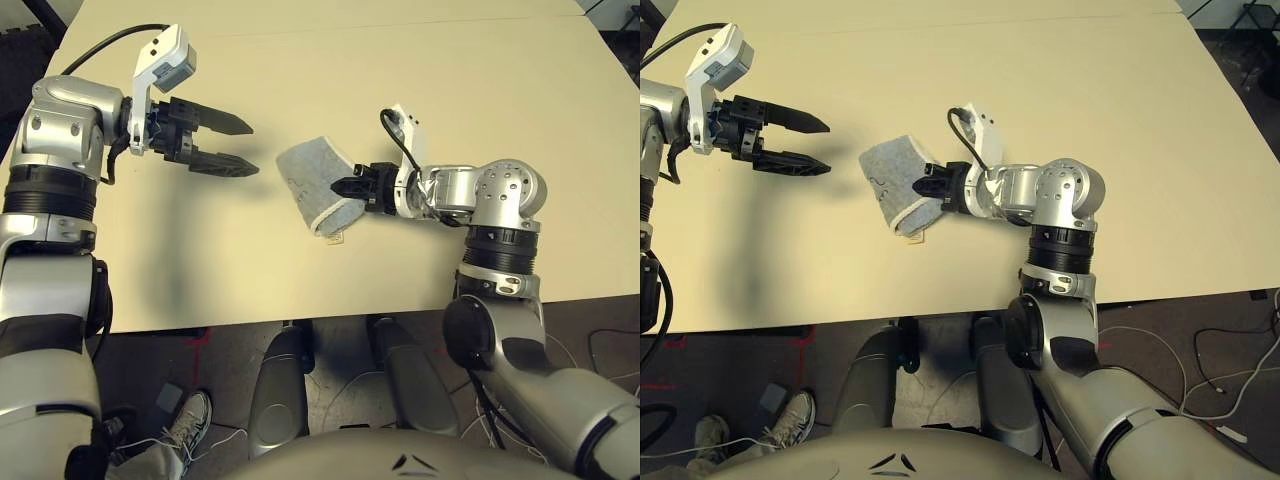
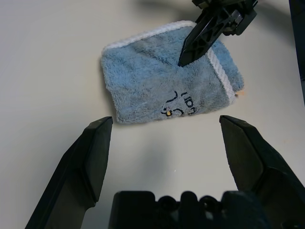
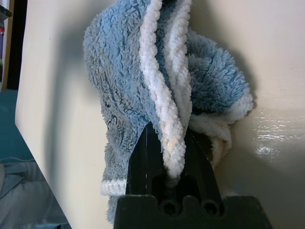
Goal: Wipe the water off the table with a rag.
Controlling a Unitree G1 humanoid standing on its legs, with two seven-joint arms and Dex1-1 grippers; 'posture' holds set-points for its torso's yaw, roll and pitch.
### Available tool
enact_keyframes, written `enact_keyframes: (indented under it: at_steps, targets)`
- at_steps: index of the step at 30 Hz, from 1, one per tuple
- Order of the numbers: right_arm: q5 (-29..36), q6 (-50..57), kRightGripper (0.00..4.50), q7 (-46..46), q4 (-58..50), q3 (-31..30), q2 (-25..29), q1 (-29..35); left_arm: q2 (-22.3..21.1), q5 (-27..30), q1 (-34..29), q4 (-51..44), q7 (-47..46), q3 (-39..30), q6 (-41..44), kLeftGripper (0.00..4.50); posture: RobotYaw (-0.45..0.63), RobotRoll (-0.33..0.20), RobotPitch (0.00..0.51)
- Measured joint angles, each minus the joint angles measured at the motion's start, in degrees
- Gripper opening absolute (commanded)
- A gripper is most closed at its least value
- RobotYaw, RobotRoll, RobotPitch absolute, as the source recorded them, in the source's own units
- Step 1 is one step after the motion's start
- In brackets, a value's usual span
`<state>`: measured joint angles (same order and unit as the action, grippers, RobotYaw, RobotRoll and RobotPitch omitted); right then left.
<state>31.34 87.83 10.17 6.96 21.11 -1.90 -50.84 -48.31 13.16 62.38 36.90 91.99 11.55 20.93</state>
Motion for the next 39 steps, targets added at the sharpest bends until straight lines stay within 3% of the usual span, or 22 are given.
enact_keyframes:
  at_steps: [7, 18, 29, 35, 39]
  targets:
    - [-0.04, -0.94, 0.01, 0.15, 2.14, 0.57, 5.0, -1.59, 0.69, -0.05, 0.0, 0.06, 0.0, -0.19, -0.18, 4.5, -0.15, 0.0, 0.292]
    - [-1.21, -11.68, 0.01, 3.63, 11.7, -0.09, 19.52, -2.33, 1.73, -0.21, 0.04, 0.9, -0.01, -0.29, -0.93, 4.5, -0.15, 0.0, 0.289]
    - [-6.53, -27.54, 0.01, 9.19, 30.63, -3.39, 35.76, -5.34, 2.04, -1.28, 0.32, 2.94, -0.11, -1.59, -2.0, 4.5, -0.16, 0.0, 0.286]
    - [-7.77, -27.92, 0.01, 10.58, 33.1, -4.41, 35.97, -7.52, 2.31, -1.99, 0.4, 4.6, -0.14, -1.76, -2.42, 4.5, -0.16, 0.0, 0.287]
    - [-4.3, -18.72, 0.01, 10.48, 24.2, -3.72, 29.62, -8.25, 2.35, -2.16, 0.89, 4.75, -0.08, -2.0, -2.76, 4.5, -0.16, 0.0, 0.295]
